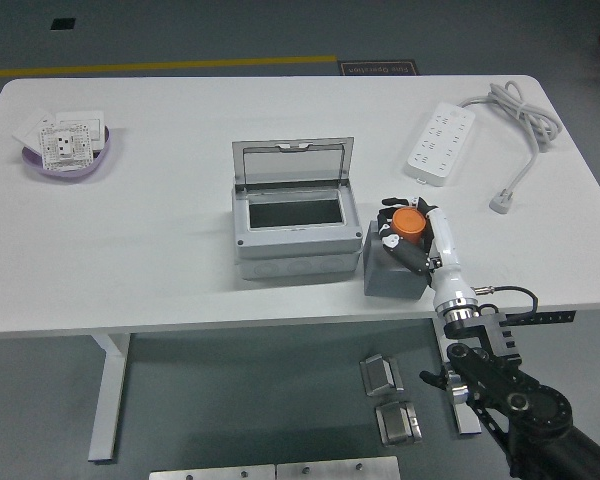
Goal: Pick up the cylinder from the cube,place it in the box,flap close box
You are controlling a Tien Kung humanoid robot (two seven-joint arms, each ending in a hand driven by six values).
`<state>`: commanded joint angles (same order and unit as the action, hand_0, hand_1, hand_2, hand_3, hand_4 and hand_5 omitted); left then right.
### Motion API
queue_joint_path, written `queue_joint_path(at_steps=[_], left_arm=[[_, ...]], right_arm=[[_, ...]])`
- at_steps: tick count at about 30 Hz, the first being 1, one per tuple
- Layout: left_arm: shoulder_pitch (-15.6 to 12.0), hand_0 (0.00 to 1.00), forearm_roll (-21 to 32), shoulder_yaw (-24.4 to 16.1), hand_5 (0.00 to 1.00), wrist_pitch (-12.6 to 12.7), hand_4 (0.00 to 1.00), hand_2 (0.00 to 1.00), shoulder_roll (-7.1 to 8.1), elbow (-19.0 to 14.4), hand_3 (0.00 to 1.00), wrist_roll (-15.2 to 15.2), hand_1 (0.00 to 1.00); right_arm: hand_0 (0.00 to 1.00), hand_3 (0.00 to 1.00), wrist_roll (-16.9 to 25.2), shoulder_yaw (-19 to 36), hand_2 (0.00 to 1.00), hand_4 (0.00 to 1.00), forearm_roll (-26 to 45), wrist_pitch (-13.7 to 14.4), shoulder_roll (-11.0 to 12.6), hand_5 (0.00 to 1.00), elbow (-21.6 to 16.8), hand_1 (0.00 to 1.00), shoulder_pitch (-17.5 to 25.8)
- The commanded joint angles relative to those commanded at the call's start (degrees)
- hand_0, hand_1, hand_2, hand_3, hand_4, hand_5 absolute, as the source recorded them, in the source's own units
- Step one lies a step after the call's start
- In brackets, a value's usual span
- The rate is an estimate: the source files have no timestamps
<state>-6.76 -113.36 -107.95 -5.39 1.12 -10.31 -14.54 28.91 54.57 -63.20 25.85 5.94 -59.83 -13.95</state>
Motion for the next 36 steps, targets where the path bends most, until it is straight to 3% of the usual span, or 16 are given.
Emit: queue_joint_path(at_steps=[5, 6, 11, 12, 19, 24, 31, 36], left_arm=[[0.10, 0.634, 0.99, 0.88, 0.012, 0.11, 0.499, 0.547, -0.03, 0.00, 0.597, 0.28, 0.581], [0.12, 0.634, 1.29, 1.12, 0.012, 0.14, 0.498, 0.546, -0.05, 0.00, 0.597, 0.36, 0.580], [0.15, 0.634, 1.93, 1.71, 0.012, 0.18, 0.498, 0.546, -0.21, 0.00, 0.597, 0.61, 0.580], [0.14, 0.635, 1.93, 1.75, 0.009, 0.17, 0.499, 0.549, -0.24, 0.00, 0.598, 0.62, 0.582], [-0.07, 0.635, 1.00, 1.16, 0.009, 0.07, 0.499, 0.549, -0.19, 0.00, 0.599, 0.59, 0.582], [-0.21, 0.635, -0.45, -0.25, 0.010, 0.02, 0.499, 0.549, 0.00, 0.00, 0.598, 0.42, 0.583], [-0.29, 0.635, -1.21, -1.00, 0.017, -0.01, 0.503, 0.549, 0.38, 0.00, 0.599, 0.20, 0.584], [-0.22, 0.635, -0.79, -0.44, 0.017, -0.02, 0.506, 0.551, 0.59, 0.00, 0.599, 0.11, 0.585]], right_arm=[[0.352, 0.308, 0.30, -0.07, 0.385, 0.002, -0.10, 0.77, -0.02, 0.002, 0.16, 0.327, -0.19], [0.356, 0.240, 0.37, -0.11, 0.309, 0.002, -0.13, 0.93, -0.01, 0.002, 0.22, 0.243, -0.23], [0.356, 0.240, 0.40, -0.19, 0.309, 0.002, -1.10, 1.72, 0.09, 0.002, 0.18, 0.243, -0.69], [0.355, 0.223, 0.27, -0.18, 0.261, 0.002, -1.45, 1.84, 0.13, 0.002, 0.12, 0.193, -0.87], [0.355, 0.225, -2.67, -1.83, 0.238, 0.002, -5.73, 2.51, 0.86, 0.002, 0.02, 0.173, -4.48], [0.358, 0.226, -8.25, -6.02, 0.237, 0.002, -11.77, 1.94, 1.46, 0.002, 0.04, 0.176, -9.76], [0.358, 0.226, -17.83, -13.08, 0.234, 0.002, -22.38, -2.53, 0.41, 0.002, 0.56, 0.175, -18.03], [0.346, 0.231, -24.25, -18.21, 0.230, 0.002, -29.59, -5.76, -1.01, 0.002, 3.29, 0.171, -24.04]])
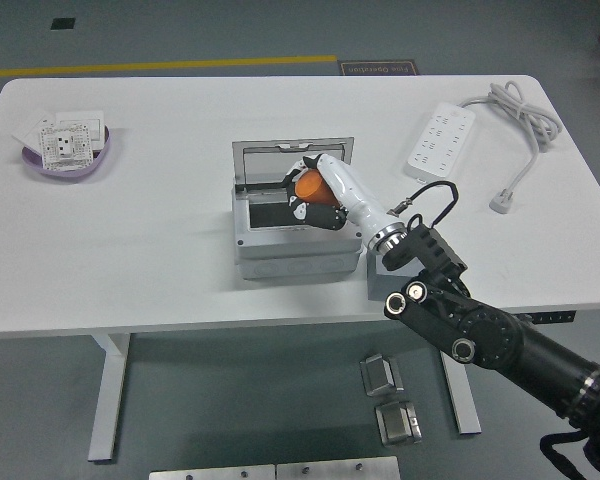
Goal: Pick up the cylinder from the cube,place it in the box,flap close box
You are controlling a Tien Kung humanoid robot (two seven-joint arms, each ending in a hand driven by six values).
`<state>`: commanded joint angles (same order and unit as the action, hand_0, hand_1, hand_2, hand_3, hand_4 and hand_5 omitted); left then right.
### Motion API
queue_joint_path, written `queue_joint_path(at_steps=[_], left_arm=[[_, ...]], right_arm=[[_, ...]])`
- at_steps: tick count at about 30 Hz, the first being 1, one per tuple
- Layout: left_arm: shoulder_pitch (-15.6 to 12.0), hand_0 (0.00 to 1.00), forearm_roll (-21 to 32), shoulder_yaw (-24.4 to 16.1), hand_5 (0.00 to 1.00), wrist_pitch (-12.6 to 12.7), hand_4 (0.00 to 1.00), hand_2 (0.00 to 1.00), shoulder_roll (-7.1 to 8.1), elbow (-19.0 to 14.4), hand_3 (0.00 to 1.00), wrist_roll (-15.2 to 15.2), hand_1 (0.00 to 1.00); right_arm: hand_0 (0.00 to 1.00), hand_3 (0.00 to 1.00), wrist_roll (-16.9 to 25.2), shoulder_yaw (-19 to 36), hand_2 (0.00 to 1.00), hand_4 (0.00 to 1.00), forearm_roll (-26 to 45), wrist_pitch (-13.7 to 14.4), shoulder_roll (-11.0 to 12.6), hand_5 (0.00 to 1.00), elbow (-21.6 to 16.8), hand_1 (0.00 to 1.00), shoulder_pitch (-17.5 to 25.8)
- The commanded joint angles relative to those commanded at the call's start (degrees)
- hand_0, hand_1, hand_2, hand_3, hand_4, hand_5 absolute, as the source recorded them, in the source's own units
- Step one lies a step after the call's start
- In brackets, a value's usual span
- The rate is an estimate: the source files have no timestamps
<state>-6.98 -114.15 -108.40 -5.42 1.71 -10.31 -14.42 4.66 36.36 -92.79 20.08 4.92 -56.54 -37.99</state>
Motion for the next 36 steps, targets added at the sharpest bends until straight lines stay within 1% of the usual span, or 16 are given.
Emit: queue_joint_path(at_steps=[3, 5, 8, 11, 17, 18, 23, 24, 29, 30, 35, 36], left_arm=[[0.05, 0.635, 0.07, 0.23, 0.017, -0.05, 0.506, 0.551, 0.12, 0.00, 0.599, -0.07, 0.585], [0.09, 0.635, 0.05, 0.33, 0.017, -0.07, 0.506, 0.551, 0.21, 0.00, 0.599, -0.10, 0.585], [0.22, 0.635, 0.30, 0.73, 0.019, -0.08, 0.508, 0.551, 0.37, 0.00, 0.600, -0.13, 0.586], [0.38, 0.635, 0.71, 1.35, 0.019, -0.08, 0.508, 0.551, 0.50, 0.00, 0.600, -0.16, 0.586], [0.54, 0.635, 0.75, 1.59, 0.021, -0.14, 0.510, 0.551, 0.49, 0.00, 0.600, -0.29, 0.587], [0.57, 0.635, 0.72, 1.61, 0.022, -0.15, 0.512, 0.551, 0.49, 0.00, 0.599, -0.31, 0.587], [0.88, 0.635, 1.25, 2.43, 0.022, -0.16, 0.512, 0.551, 0.50, 0.00, 0.599, -0.33, 0.587], [0.93, 0.635, 1.37, 2.62, 0.025, -0.17, 0.514, 0.552, 0.51, 0.00, 0.601, -0.32, 0.589], [1.09, 0.635, 2.12, 3.71, 0.025, -0.21, 0.514, 0.552, 0.52, 0.00, 0.601, -0.30, 0.589], [1.11, 0.634, 2.24, 3.87, 0.025, -0.21, 0.515, 0.550, 0.51, 0.00, 0.600, -0.29, 0.589], [1.22, 0.634, 2.79, 4.68, 0.025, -0.24, 0.515, 0.550, 0.51, 0.00, 0.600, -0.27, 0.589], [1.22, 0.634, 2.85, 4.76, 0.026, -0.24, 0.515, 0.550, 0.49, 0.00, 0.599, -0.28, 0.588]], right_arm=[[0.346, 0.231, -2.81, -2.84, 0.230, 0.002, -3.29, -1.62, -0.76, 0.002, 2.55, 0.171, -3.55], [0.346, 0.231, -3.68, -4.46, 0.230, 0.002, -4.09, -2.47, -1.16, 0.002, 4.29, 0.171, -5.58], [0.342, 0.230, -3.89, -6.72, 0.230, 0.002, -3.70, -3.38, -1.65, 0.002, 6.90, 0.171, -7.97], [0.342, 0.230, -3.23, -8.26, 0.230, 0.002, -2.49, -4.39, -1.98, 0.002, 8.91, 0.171, -9.36], [0.339, 0.229, -1.73, -9.81, 0.230, 0.002, -1.47, -6.11, -2.77, 0.002, 10.46, 0.172, -10.38], [0.393, 0.309, -1.61, -9.98, 0.333, 0.002, -1.60, -6.25, -2.96, 0.002, 10.51, 0.247, -10.49], [0.393, 0.309, -1.56, -10.98, 0.333, 0.002, -3.17, -7.12, -3.79, 0.002, 10.48, 0.247, -10.99], [0.584, 0.702, -1.65, -11.17, 0.597, 0.385, -3.49, -7.30, -3.87, 0.103, 10.44, 0.532, -11.06], [0.584, 0.702, -2.35, -11.63, 0.597, 0.385, -5.95, -8.24, -4.08, 0.103, 10.23, 0.532, -11.26], [0.628, 0.815, -2.46, -11.60, 0.662, 0.827, -6.42, -8.38, -4.07, 0.274, 10.20, 0.608, -11.24], [0.628, 0.815, -2.50, -11.52, 0.662, 0.827, -7.40, -8.58, -3.82, 0.274, 10.18, 0.608, -11.02], [0.701, 0.858, -2.49, -11.48, 0.687, 0.974, -7.48, -8.57, -3.75, 0.406, 10.17, 0.655, -10.97]])
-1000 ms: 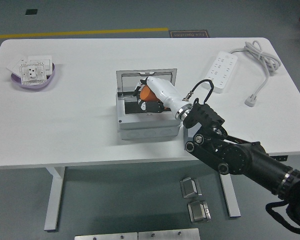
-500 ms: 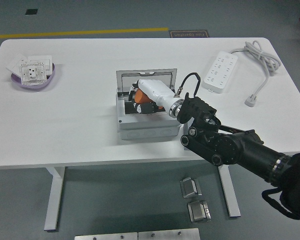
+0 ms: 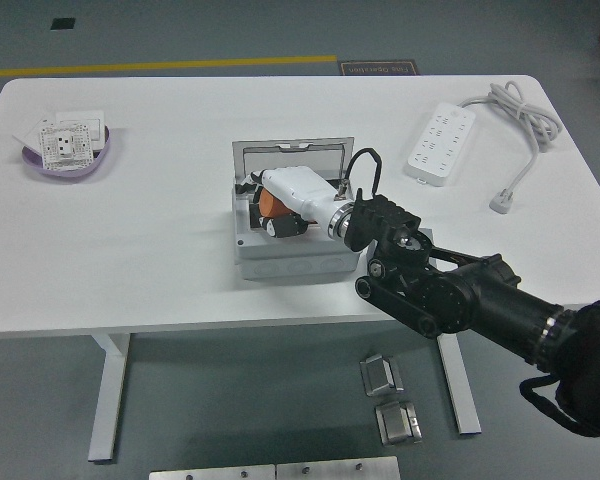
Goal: Pick up the cylinder from the cube,place it in the box,flap close box
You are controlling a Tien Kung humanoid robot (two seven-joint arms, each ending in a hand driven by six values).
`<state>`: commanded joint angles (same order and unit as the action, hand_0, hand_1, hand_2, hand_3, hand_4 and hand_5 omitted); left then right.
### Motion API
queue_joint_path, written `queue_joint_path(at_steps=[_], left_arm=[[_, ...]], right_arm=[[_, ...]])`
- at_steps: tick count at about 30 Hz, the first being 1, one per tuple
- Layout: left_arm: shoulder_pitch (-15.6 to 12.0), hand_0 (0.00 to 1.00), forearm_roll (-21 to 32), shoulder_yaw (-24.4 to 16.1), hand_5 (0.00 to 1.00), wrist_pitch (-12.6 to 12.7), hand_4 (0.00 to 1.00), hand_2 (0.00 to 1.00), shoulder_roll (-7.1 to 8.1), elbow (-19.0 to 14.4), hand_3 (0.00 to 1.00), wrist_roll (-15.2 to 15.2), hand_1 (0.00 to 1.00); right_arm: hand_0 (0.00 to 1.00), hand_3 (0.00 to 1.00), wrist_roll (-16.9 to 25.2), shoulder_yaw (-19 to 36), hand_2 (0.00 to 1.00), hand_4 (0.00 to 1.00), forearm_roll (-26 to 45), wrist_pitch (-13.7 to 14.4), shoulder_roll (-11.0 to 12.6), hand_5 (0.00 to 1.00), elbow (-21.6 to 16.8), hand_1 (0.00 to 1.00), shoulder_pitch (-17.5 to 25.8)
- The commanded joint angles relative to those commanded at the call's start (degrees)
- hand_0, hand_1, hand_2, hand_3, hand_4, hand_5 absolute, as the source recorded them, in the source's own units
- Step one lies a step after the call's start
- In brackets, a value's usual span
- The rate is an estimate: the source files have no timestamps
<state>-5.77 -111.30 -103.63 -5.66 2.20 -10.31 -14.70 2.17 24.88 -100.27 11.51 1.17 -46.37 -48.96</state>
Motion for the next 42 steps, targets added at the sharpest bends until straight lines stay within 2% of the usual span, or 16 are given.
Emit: queue_joint_path(at_steps=[5, 6, 9, 14, 20, 23, 24, 25, 29, 30, 36, 42], left_arm=[[-0.09, 0.634, 0.00, 0.10, 0.026, -0.02, 0.515, 0.550, -0.12, 0.00, 0.599, -0.02, 0.588], [-0.12, 0.634, -0.03, 0.10, 0.027, -0.03, 0.515, 0.549, -0.15, 0.00, 0.600, -0.04, 0.589], [-0.26, 0.634, 0.29, 0.35, 0.027, 0.01, 0.515, 0.549, -0.30, 0.00, 0.600, -0.03, 0.589], [-0.70, 0.634, 1.39, 1.13, 0.029, 0.07, 0.512, 0.548, -0.75, 0.00, 0.599, 0.07, 0.588], [-1.50, 0.633, -1.04, -1.32, 0.031, -0.22, 0.511, 0.548, -1.27, 0.00, 0.598, -0.18, 0.588], [-1.65, 0.633, -1.85, -1.92, 0.031, -0.34, 0.511, 0.548, -1.33, 0.00, 0.598, -0.32, 0.588], [-1.65, 0.633, -1.89, -1.92, 0.032, -0.36, 0.509, 0.548, -1.32, 0.00, 0.597, -0.34, 0.586], [-1.63, 0.633, -1.84, -1.82, 0.032, -0.36, 0.509, 0.548, -1.30, 0.00, 0.597, -0.37, 0.586], [-1.46, 0.633, -1.56, -1.34, 0.032, -0.37, 0.509, 0.548, -1.15, 0.00, 0.597, -0.45, 0.586], [-1.44, 0.633, -1.65, -1.34, 0.034, -0.41, 0.503, 0.548, -1.10, 0.00, 0.597, -0.49, 0.585], [-1.17, 0.633, -2.54, -1.57, 0.031, -0.65, 0.500, 0.548, -0.95, 0.00, 0.596, -0.69, 0.585], [-0.52, 0.633, -1.21, -0.03, 0.028, -0.62, 0.498, 0.548, -0.79, 0.00, 0.595, -0.70, 0.583]], right_arm=[[0.701, 0.858, 0.25, 0.69, 0.687, 0.974, 1.00, 0.40, 0.66, 0.406, -0.86, 0.655, 0.34], [0.718, 0.858, 0.36, 0.94, 0.683, 0.998, 1.45, 0.57, 0.89, 0.455, -1.28, 0.653, 0.43], [0.718, 0.858, 0.75, 1.92, 0.683, 0.998, 3.22, 1.16, 1.96, 0.455, -3.28, 0.653, 0.87], [0.718, 0.851, 1.29, 3.11, 0.680, 0.998, 8.63, 1.41, 5.93, 0.479, -8.84, 0.655, 1.73], [0.719, 0.831, 0.18, 3.65, 0.670, 0.998, 17.03, -0.81, 11.70, 0.484, -16.65, 0.640, 0.96], [0.719, 0.831, -0.62, 4.50, 0.670, 0.998, 20.25, -1.82, 13.13, 0.484, -20.02, 0.640, -0.18], [0.695, 0.817, -0.79, 4.86, 0.667, 0.957, 20.79, -2.05, 13.36, 0.473, -20.71, 0.632, -0.64], [0.695, 0.817, -0.96, 5.33, 0.667, 0.957, 21.03, -2.27, 13.48, 0.473, -21.06, 0.632, -1.20], [0.695, 0.817, -0.97, 7.01, 0.667, 0.957, 20.76, -2.72, 13.05, 0.473, -19.08, 0.632, -3.44], [0.692, 0.812, -0.79, 7.32, 0.663, 0.914, 20.61, -2.75, 12.72, 0.449, -17.96, 0.630, -4.03], [0.680, 0.801, 1.52, 8.39, 0.658, 0.925, 21.09, -2.11, 9.40, 0.457, -10.13, 0.622, -6.27], [0.678, 0.784, 3.48, 7.70, 0.650, 0.946, 22.89, -1.17, 7.14, 0.469, -2.20, 0.617, -6.34]])
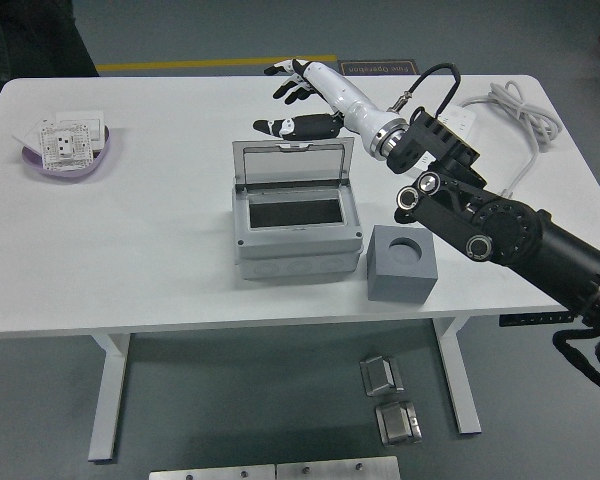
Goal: Pick up the cylinder from the cube,place it in the box,flap close box
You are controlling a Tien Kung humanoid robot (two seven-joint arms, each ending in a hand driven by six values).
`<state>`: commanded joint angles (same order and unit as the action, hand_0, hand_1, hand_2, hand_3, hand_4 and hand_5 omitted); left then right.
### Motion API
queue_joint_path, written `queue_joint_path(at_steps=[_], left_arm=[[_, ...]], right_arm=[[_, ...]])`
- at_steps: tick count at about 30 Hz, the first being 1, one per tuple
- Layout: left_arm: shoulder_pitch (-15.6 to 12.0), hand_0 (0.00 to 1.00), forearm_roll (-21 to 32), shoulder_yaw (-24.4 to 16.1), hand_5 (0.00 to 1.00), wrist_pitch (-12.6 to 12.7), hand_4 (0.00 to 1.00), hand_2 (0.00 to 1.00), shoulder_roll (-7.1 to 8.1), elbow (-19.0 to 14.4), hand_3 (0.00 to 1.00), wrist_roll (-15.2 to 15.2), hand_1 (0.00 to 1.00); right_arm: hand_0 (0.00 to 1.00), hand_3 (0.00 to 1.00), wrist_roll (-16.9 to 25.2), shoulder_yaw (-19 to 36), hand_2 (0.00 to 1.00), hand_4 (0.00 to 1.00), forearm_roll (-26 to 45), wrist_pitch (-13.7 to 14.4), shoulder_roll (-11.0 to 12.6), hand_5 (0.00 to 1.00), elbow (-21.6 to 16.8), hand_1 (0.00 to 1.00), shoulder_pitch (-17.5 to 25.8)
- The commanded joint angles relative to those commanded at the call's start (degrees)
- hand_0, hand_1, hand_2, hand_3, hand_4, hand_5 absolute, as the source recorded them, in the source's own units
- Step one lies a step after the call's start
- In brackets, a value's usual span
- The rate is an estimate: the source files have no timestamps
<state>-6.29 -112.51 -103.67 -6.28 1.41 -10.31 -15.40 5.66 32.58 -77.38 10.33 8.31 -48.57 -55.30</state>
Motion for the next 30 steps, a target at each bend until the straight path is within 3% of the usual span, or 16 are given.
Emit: queue_joint_path(at_steps=[4, 9, 23, 30], left_arm=[[0.18, 0.633, 0.09, 0.16, 0.028, -0.02, 0.498, 0.548, -0.01, 0.00, 0.595, 0.01, 0.583], [0.28, 0.633, -0.07, 0.02, 0.029, 0.03, 0.497, 0.547, -0.06, 0.00, 0.595, 0.09, 0.582], [-0.09, 0.633, -0.65, -1.10, 0.026, 0.13, 0.493, 0.548, -0.13, 0.00, 0.595, 0.27, 0.583], [-0.42, 0.633, -0.56, -1.27, 0.023, 0.21, 0.494, 0.549, -0.20, 0.00, 0.595, 0.35, 0.584]], right_arm=[[0.678, 0.784, 0.82, -1.42, 0.650, 0.946, 1.25, 0.55, -0.63, 0.469, 2.88, 0.617, 0.63], [0.676, 0.772, 0.93, -3.49, 0.645, 0.943, 2.01, 0.88, -0.20, 0.462, 2.01, 0.610, 1.21], [0.676, 0.772, 0.03, -10.60, 0.645, 0.902, 3.62, 1.05, 5.58, 0.447, -8.75, 0.609, 2.45], [0.655, 0.774, -0.78, -10.97, 0.646, 0.894, 3.00, 1.10, 8.25, 0.450, -13.74, 0.602, 3.70]])
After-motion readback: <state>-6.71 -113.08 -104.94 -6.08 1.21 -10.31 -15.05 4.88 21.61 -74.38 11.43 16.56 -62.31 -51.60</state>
